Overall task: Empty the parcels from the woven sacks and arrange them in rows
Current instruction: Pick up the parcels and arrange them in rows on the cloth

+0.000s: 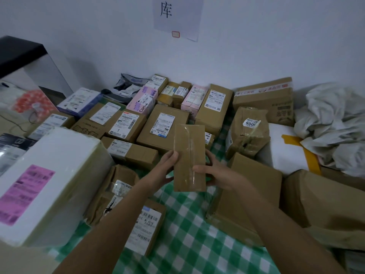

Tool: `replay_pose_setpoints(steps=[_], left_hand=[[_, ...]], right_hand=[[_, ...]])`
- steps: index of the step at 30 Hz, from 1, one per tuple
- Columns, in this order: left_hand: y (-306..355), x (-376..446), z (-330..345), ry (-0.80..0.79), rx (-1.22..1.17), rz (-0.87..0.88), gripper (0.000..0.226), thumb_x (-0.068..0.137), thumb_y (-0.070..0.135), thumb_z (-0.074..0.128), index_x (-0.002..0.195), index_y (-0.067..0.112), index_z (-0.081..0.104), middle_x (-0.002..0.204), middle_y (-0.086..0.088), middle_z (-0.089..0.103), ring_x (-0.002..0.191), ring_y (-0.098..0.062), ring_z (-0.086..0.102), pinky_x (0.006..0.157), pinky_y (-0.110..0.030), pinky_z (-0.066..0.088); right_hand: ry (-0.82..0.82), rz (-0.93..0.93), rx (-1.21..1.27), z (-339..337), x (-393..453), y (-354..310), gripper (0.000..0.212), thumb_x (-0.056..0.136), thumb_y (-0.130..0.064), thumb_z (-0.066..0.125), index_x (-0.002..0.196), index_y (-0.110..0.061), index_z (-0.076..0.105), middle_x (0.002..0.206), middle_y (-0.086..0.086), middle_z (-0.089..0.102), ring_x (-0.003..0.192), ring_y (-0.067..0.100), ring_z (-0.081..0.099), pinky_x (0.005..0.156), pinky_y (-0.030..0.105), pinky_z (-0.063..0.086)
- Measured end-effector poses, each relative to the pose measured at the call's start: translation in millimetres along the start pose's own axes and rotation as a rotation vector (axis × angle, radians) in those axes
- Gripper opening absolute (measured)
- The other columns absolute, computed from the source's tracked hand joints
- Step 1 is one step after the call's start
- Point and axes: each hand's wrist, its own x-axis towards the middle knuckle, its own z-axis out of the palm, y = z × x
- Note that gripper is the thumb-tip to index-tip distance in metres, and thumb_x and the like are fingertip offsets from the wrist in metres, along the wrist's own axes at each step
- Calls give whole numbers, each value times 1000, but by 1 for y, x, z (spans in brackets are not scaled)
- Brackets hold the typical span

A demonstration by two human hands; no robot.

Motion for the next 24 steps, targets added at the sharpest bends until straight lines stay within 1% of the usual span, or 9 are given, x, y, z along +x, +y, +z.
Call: replay_pose_setpoints(steps=[5,7,9,11,14,16,19,21,24], left_hand=[[1,0,4,122,68,45,110,59,67,73,147,35,15,140,-4,43,119,-24,53,89,-40,51],[-1,0,5,227,193,82,122,48,73,78,146,44,12,145,-3,35,127,-30,45,90,-48,52],[-1,1,9,345,367,103,129,45,77,77,147,43,5,151,-1,24,138,-32,29,103,-58,39],[1,-1,18,463,553,115,128,57,68,77,150,33,-4,153,-5,14,142,-33,13,110,-58,25],[1,-2,25,584,789,171,123,67,67,70,151,25,-9,149,-12,14,138,-34,13,110,-52,22],[-4,2,26,569,845,181,122,67,72,65,150,24,-11,147,-13,15,136,-35,16,109,-51,23],[-10,6,27,473,872,145,123,68,66,69,150,25,-12,151,-11,12,139,-34,13,109,-51,23],[-12,8,23,389,810,138,120,70,58,73,151,25,-9,153,-7,11,141,-33,10,111,-52,22],[-8,9,13,221,541,161,94,73,55,72,146,30,19,144,-4,36,129,-24,45,98,-49,48]], right_hand=[[1,-30,68,2,-4,3,77,65,-21,75,130,-37,35,119,-1,57,110,21,57,101,49,46],[28,-65,108,4,-2,9,80,67,-21,74,137,-32,37,124,0,55,116,24,54,106,52,41],[87,-100,159,8,-2,12,85,67,-26,75,142,-31,35,132,2,52,122,25,51,108,53,39],[173,-113,171,14,-1,14,95,64,-38,75,146,-32,28,143,4,44,130,27,45,109,53,37],[243,-68,97,26,5,18,120,54,-50,79,152,-34,13,150,5,37,134,28,42,106,50,42],[294,-36,36,33,10,23,121,55,-51,84,152,-36,13,150,4,38,133,27,43,103,49,45],[385,11,62,33,15,27,85,78,-37,77,146,-31,26,142,1,48,126,25,49,103,49,46],[385,68,140,27,20,29,68,83,-37,73,141,-30,37,133,0,57,117,24,55,103,51,45],[423,141,263,18,28,32,56,83,-43,69,133,-26,49,115,3,66,105,26,61,99,52,46]])
